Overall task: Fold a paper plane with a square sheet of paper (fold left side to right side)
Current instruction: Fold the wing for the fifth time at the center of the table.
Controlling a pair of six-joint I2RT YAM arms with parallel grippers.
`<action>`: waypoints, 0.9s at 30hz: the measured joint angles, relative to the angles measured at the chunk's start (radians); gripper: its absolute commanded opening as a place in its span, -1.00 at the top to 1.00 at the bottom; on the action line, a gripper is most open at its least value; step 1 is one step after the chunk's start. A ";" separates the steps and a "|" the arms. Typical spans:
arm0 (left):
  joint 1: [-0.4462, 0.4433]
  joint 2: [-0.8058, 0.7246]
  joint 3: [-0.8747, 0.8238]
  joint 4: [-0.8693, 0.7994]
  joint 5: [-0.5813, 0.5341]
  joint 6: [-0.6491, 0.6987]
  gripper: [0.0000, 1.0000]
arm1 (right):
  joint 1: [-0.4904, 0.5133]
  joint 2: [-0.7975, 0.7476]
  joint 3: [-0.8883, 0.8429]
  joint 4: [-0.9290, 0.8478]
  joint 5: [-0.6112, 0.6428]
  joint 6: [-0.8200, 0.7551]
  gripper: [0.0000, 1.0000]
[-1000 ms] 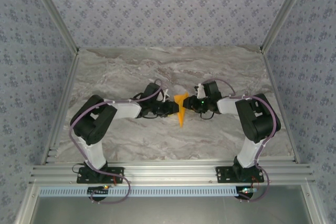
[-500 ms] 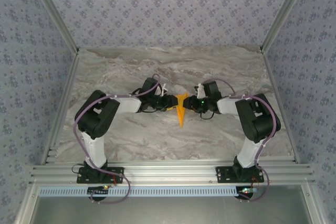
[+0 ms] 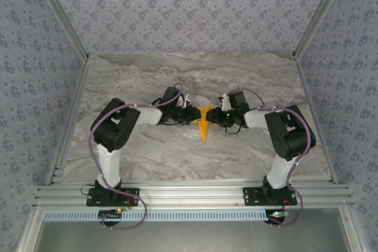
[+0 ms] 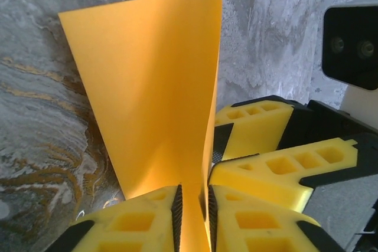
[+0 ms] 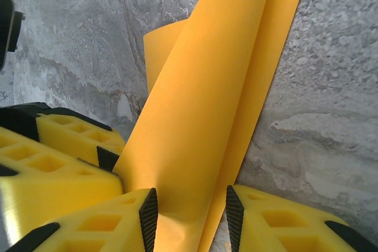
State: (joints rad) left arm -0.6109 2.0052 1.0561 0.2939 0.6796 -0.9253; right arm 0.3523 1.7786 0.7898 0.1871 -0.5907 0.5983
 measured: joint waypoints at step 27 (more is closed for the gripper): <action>0.003 0.002 0.030 -0.054 -0.023 0.106 1.00 | -0.058 -0.005 0.180 -0.139 -0.016 0.056 -0.63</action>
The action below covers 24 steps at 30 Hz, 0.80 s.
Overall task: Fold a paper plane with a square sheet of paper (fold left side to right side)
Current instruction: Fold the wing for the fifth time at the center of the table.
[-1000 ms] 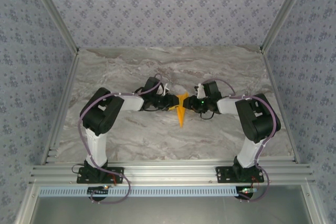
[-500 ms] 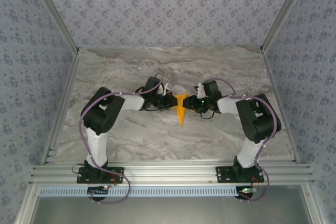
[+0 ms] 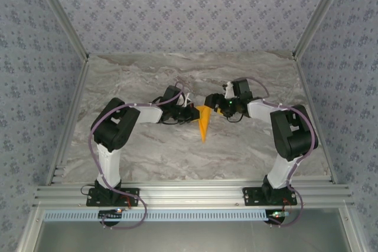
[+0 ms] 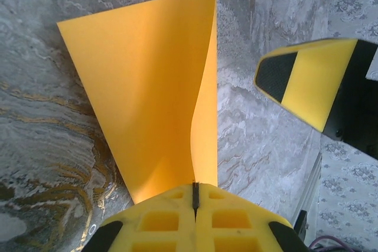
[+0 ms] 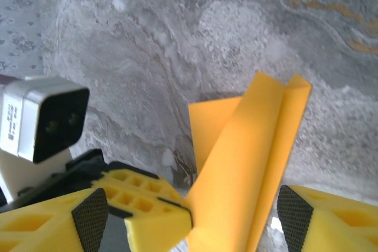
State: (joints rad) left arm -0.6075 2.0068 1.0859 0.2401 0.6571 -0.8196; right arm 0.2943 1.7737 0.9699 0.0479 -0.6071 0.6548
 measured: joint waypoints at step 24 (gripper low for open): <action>0.003 0.000 0.000 -0.005 0.000 0.001 1.00 | 0.030 0.145 0.132 -0.096 0.002 0.018 -0.65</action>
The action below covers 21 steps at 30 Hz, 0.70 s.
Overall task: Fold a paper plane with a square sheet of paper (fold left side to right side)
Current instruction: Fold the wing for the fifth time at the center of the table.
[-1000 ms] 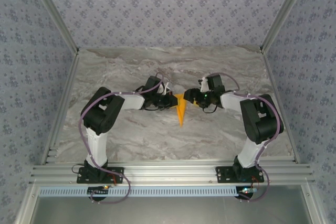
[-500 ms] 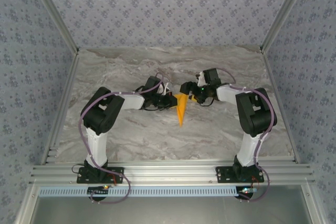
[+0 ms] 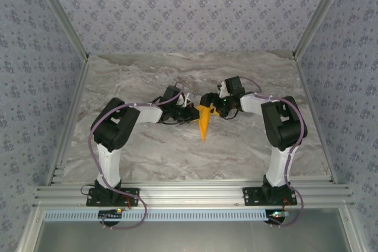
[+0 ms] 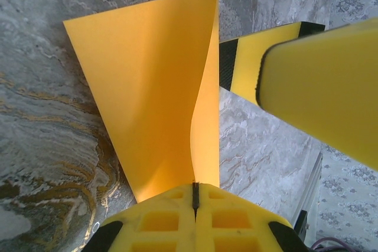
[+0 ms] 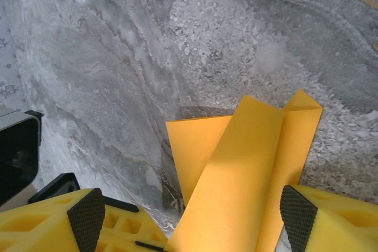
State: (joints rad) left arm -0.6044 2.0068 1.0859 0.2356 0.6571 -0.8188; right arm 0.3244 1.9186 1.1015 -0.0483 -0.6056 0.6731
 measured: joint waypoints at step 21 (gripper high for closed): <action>0.010 0.023 0.029 -0.054 -0.019 0.052 1.00 | 0.039 0.074 0.181 -0.267 0.094 -0.109 -0.67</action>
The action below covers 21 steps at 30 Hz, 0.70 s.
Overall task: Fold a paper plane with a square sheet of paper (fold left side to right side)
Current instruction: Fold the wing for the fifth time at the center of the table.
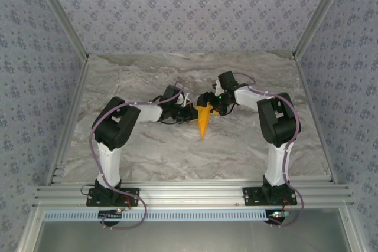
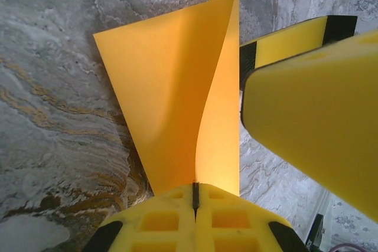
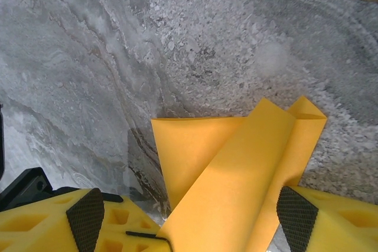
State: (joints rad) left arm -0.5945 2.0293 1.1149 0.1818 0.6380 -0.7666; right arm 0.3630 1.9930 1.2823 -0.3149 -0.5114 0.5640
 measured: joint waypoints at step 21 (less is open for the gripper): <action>0.008 0.035 0.016 -0.004 -0.002 0.015 1.00 | 0.011 -0.006 0.000 -0.005 0.017 -0.023 -0.67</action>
State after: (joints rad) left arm -0.5869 2.0647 1.1305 0.1776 0.6357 -0.7517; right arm 0.3737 1.9869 1.2827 -0.3199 -0.4942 0.5407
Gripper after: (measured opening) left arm 0.030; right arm 0.836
